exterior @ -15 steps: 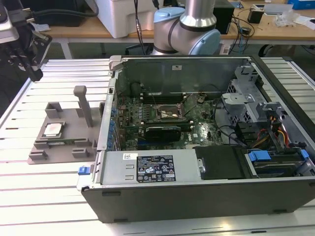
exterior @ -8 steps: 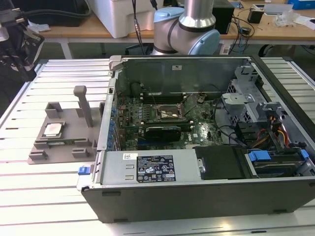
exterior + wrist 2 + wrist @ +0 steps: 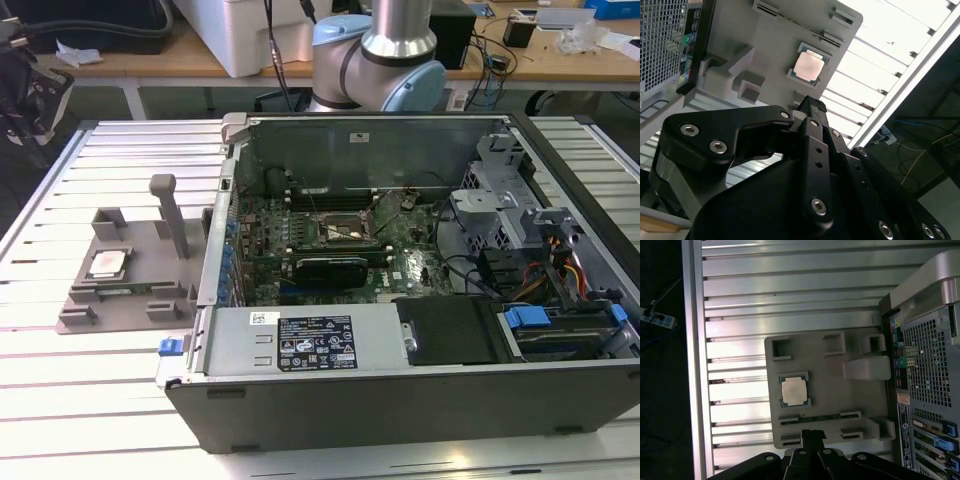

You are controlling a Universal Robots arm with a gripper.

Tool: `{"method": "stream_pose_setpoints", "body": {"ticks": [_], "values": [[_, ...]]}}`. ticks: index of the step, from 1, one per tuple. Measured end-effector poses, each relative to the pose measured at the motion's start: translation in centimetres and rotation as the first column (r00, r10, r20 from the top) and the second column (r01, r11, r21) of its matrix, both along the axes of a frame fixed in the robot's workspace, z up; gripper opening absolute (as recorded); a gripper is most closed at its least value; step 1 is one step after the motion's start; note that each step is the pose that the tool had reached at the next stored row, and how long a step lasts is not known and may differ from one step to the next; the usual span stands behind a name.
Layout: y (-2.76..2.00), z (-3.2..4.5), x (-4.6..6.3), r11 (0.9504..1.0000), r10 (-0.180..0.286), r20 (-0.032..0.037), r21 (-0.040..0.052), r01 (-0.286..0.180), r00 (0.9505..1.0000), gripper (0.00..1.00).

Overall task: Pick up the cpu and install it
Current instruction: 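Reach for the cpu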

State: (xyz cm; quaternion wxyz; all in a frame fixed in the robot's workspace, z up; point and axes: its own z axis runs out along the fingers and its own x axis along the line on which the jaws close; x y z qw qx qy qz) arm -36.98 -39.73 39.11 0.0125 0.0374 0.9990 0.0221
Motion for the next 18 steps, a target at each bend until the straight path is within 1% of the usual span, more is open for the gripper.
{"method": "stream_pose_setpoints", "body": {"ticks": [3, 5, 11, 18], "values": [[0.09, -0.05, -0.7, 1.0000, 0.000, 0.0000, 0.0000, 0.000, 1.0000, 0.11], [0.19, -0.13, -1.3, 1.0000, 0.000, 0.0000, 0.0000, 0.000, 1.0000, 0.11], [0.25, -0.24, -2.7, 1.0000, 0.000, -0.0001, -0.0001, 0.000, 1.0000, 0.11], [0.25, -0.24, -2.8, 1.0000, 0.000, 0.0000, -0.0001, 0.000, 1.0000, 0.11]]}}
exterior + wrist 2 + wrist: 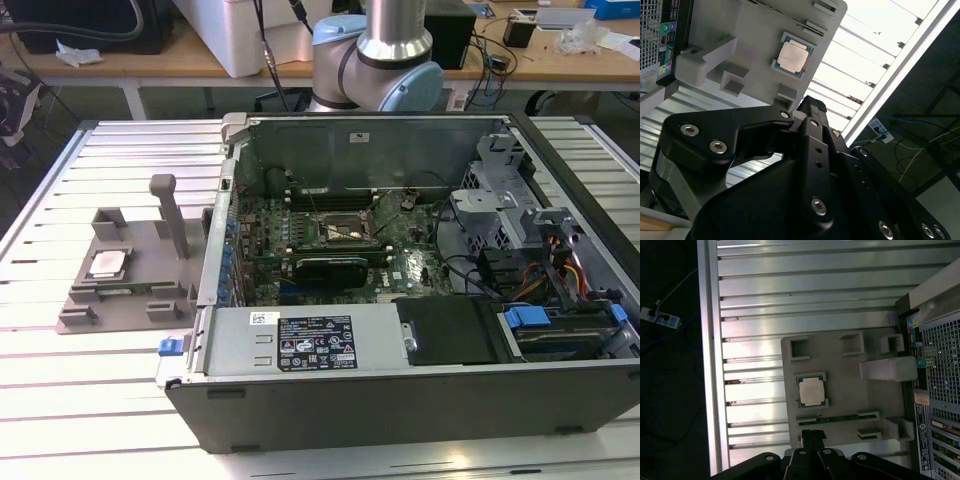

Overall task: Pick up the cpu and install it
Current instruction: 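Reach for the cpu, then pick up the cpu and move it towards the insertion slot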

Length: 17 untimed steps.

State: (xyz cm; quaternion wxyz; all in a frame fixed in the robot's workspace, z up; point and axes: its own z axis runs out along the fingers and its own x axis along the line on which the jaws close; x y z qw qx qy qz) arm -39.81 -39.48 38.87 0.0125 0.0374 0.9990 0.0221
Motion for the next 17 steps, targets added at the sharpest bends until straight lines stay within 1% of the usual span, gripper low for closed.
{"method": "stream_pose_setpoints", "body": {"ticks": [8, 9, 14, 15, 16, 17], "values": [[0.00, 0.00, -0.02, 1.0000, 0.000, 0.0000, 0.0000, 0.000, 1.0000, 0.11], [0.00, 0.00, -0.02, 1.0000, 0.000, 0.0000, 0.0000, 0.000, 1.0000, 0.23], [0.00, 0.00, -0.03, 1.0000, 0.000, -0.0001, 0.0000, 0.000, 1.0000, 0.53], [0.00, 0.00, -0.03, 1.0000, 0.000, 0.0000, 0.0000, 0.000, 1.0000, 0.53], [0.00, 0.00, -0.04, 1.0000, 0.000, 0.0000, 0.0000, 0.000, 1.0000, 0.60], [0.00, 0.00, -0.04, 1.0000, 0.000, 0.0000, 0.0000, 0.000, 1.0000, 0.60]]}}
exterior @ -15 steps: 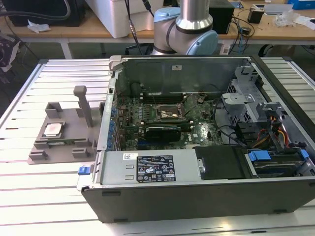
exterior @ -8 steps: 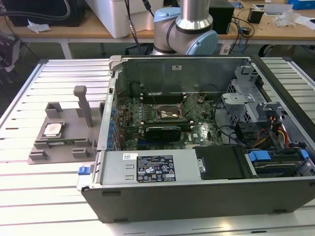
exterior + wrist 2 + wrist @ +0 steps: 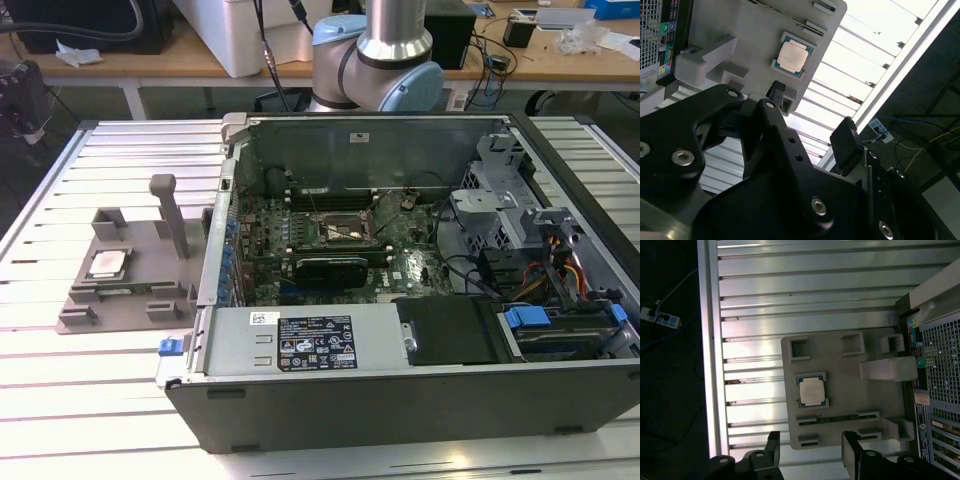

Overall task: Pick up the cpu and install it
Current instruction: 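Pick up the cpu and move it towards the insertion slot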

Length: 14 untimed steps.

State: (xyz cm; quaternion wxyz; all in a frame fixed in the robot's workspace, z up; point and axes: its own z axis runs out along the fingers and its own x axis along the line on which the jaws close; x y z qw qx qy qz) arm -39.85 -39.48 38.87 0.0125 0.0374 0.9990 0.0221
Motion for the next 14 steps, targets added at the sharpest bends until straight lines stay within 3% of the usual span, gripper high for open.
{"method": "stream_pose_setpoints", "body": {"ticks": [1, 6, 9, 14], "values": [[0.00, 0.00, 0.00, 1.0000, 0.000, 0.0000, 0.0000, 0.000, 1.0000, 0.66], [0.05, -0.01, -0.02, 1.0000, 0.000, 0.0000, -0.0027, 0.000, 1.0000, 0.66], [0.40, -0.46, -0.01, 1.0000, 0.000, -0.0003, -0.0031, 0.000, 1.0000, 0.66], [0.56, -0.85, 0.01, 1.0000, 0.000, -0.0006, -0.0032, 0.000, 1.0000, 0.66]]}}
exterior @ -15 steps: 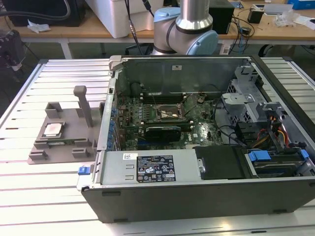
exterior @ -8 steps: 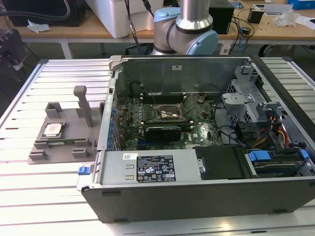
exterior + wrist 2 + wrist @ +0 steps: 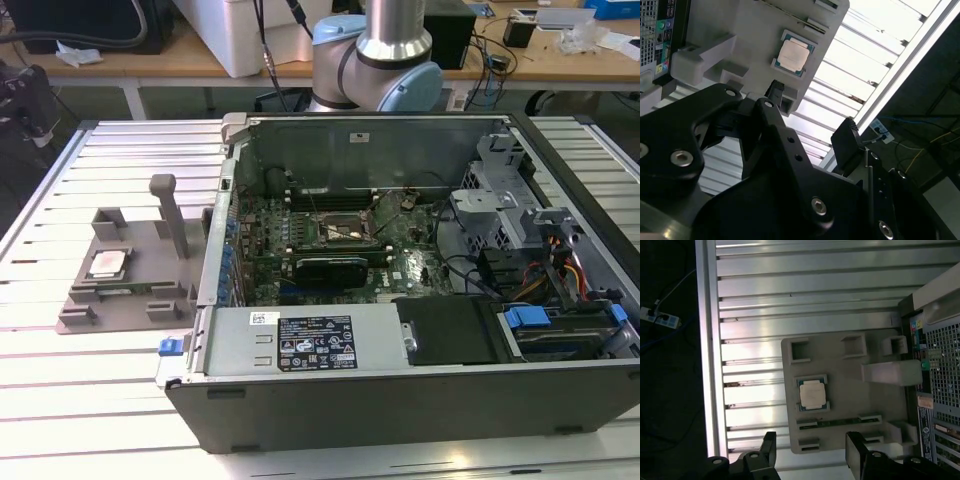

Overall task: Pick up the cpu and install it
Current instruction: 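Pick up the cpu and move it towards the insertion slot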

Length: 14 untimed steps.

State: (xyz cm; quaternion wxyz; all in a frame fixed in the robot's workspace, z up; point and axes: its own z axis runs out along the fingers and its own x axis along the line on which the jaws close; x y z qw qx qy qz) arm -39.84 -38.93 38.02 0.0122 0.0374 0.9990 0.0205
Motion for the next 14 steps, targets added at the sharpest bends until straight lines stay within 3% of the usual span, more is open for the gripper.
{"method": "stream_pose_setpoints", "body": {"ticks": [14], "values": [[0.04, -1.00, 0.00, 1.0000, 0.000, 0.0000, 0.0000, 0.000, 1.0000, 0.66]]}}
